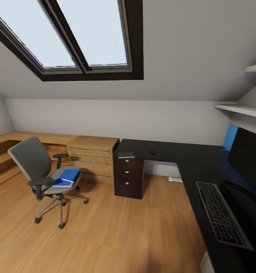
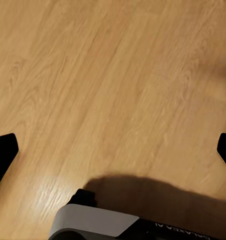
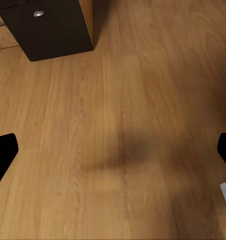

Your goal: In the bedroom, organize the workspace by keeping the computer under the desk, ensuring the monitor is on the desk, placing the keyboard on the desk next to the monitor, placing the mouse on the desk next to the keyboard, moving the folder from the swivel chair onto the desk next to the mouse, stacking the notebook on top of the folder with the pen on top of the notebook, and positioning the swivel chair next to the desk.

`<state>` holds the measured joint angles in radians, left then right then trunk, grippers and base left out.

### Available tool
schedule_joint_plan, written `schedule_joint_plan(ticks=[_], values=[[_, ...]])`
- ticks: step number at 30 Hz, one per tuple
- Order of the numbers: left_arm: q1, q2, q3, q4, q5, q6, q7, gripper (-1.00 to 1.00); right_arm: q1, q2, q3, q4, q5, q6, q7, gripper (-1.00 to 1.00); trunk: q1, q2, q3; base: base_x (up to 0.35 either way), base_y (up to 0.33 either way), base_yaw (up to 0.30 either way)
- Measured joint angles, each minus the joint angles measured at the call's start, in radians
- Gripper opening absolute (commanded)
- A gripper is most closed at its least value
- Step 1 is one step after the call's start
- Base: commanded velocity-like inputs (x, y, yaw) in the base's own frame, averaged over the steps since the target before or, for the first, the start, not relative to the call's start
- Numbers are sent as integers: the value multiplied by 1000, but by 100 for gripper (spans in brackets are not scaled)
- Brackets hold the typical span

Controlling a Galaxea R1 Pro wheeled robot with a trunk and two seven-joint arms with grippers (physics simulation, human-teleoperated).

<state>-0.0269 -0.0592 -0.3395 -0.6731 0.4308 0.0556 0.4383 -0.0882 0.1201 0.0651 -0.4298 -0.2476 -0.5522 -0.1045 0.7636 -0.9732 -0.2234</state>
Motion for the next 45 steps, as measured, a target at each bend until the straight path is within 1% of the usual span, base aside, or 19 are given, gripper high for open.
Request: schedule_joint_plan(ticks=[22,37,45], values=[[0,0,1,0,1,0,0,100,0,0,1,0,1,0,2,100,0,0,32,321,0,-66],[0,0,1,0,1,0,0,100,0,0,1,0,1,0,2,100,0,0,35,323,2,-6],[0,0,1,0,1,0,0,100,0,0,0,0,1,1,2,100,0,0,35,327,93,0]])
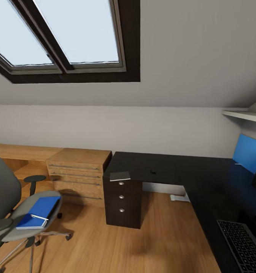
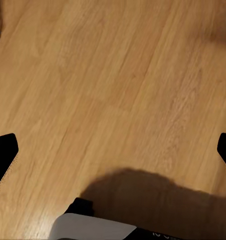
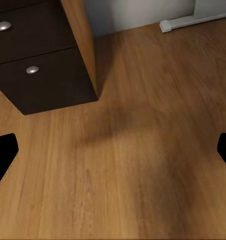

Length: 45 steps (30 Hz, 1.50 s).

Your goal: In the bedroom, organize the workspace by keeping the computer under the desk, ensuring the monitor is on the desk, placing the keyboard on the desk next to the monitor, placing the mouse on the desk next to the keyboard, moving the folder from the swivel chair onto the desk next to the mouse, stacking the notebook on top of the folder with the pen on top of the notebook, and positioning the swivel chair next to the desk.

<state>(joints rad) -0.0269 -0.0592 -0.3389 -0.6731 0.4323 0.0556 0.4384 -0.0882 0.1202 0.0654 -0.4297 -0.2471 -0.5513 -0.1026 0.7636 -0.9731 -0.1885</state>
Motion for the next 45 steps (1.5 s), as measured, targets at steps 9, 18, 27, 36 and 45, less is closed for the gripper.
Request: schedule_joint_plan(ticks=[9,18,27,36,45], values=[[0,0,-1,0,0,0,0,100,0,0,1,-1,-1,-1,-1,100,0,0,0,327,79,0],[0,0,-1,0,0,0,0,100,0,-3,6,-52,4,-16,0,100,0,0,0,327,2,0],[0,0,-2,0,-1,-1,0,100,0,-4,11,-161,8,-34,-7,100,0,0,0,327,0,0],[0,0,-13,-109,-40,-56,0,100,-1,-10,5,-619,15,438,-49,100,0,0,0,327,0,0],[0,7,7,-686,-53,399,2,100,-194,-11,0,-870,4,965,-288,100,0,0,0,324,0,0]])
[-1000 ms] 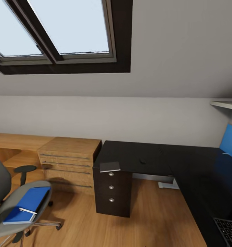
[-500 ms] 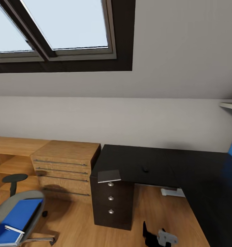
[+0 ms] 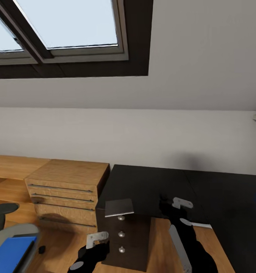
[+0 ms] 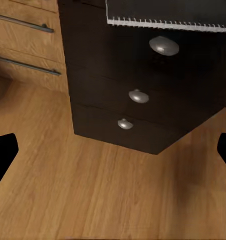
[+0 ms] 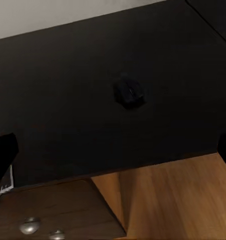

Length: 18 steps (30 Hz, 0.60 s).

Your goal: In the bedroom, organize the workspace by keeping the computer under the desk, ensuring the monitor is on the desk, placing the keyboard on the desk next to the monitor, placing the mouse on the desk next to the keyboard, moving the folder from the swivel chair onto the desk next to the mouse, stacking the notebook on top of the folder with the pen on top of the notebook, and positioning the swivel chair next to the desk.

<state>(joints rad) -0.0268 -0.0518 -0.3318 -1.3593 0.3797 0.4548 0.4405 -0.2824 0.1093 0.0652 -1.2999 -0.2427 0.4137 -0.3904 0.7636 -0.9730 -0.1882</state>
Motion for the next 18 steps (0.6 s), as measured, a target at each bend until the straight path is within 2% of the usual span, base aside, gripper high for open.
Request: schedule_joint_plan(ticks=[2,5,12,18], values=[[0,-1,6,-108,1,76,0,100,-51,-2,-15,25,0,41,-13,100,0,0,0,322,0,0],[0,-7,9,-197,2,142,0,100,-86,-6,-43,59,0,75,-20,100,0,0,0,322,0,0],[0,-30,16,-249,4,187,0,100,-108,-11,-60,132,-2,96,-23,100,0,0,0,308,0,0],[0,-28,35,-254,4,193,1,100,-111,-12,-38,192,1,93,-18,100,1,0,0,57,0,0]])
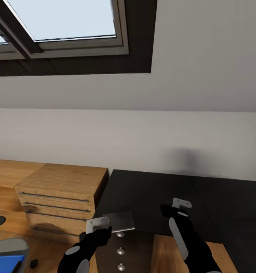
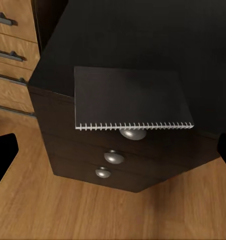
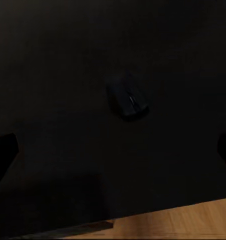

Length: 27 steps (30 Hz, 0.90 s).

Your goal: In the bedroom, organize the workspace by keeping the computer under the desk, ensuring the monitor is on the desk, placing the keyboard on the desk next to the monitor, placing the mouse on the desk next to the keyboard, moving the folder from the swivel chair onto the desk next to the mouse, stacking the notebook on top of the folder with the pen on top of the notebook, and positioning the swivel chair next to the desk.

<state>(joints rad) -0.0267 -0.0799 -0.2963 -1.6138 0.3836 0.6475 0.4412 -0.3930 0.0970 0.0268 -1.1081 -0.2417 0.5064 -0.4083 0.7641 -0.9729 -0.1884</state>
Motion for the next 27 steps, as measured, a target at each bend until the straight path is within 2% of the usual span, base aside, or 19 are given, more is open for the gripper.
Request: schedule_joint_plan(ticks=[5,9,14,22,27], values=[[0,0,2,0,-1,0,0,100,0,-1,4,14,2,-1,2,100,0,0,0,18,0,0],[0,0,3,0,-2,-1,0,100,0,-5,6,52,4,-2,6,100,0,0,0,201,0,0],[0,0,4,1,-2,-1,0,100,0,-30,7,111,15,-4,35,100,0,0,0,292,0,0],[0,0,3,1,0,0,-1,100,-1,-76,6,130,22,-4,141,100,0,0,0,316,0,0],[0,0,2,0,0,1,0,100,-1,-92,6,135,22,-5,162,100,0,0,0,296,0,0]])
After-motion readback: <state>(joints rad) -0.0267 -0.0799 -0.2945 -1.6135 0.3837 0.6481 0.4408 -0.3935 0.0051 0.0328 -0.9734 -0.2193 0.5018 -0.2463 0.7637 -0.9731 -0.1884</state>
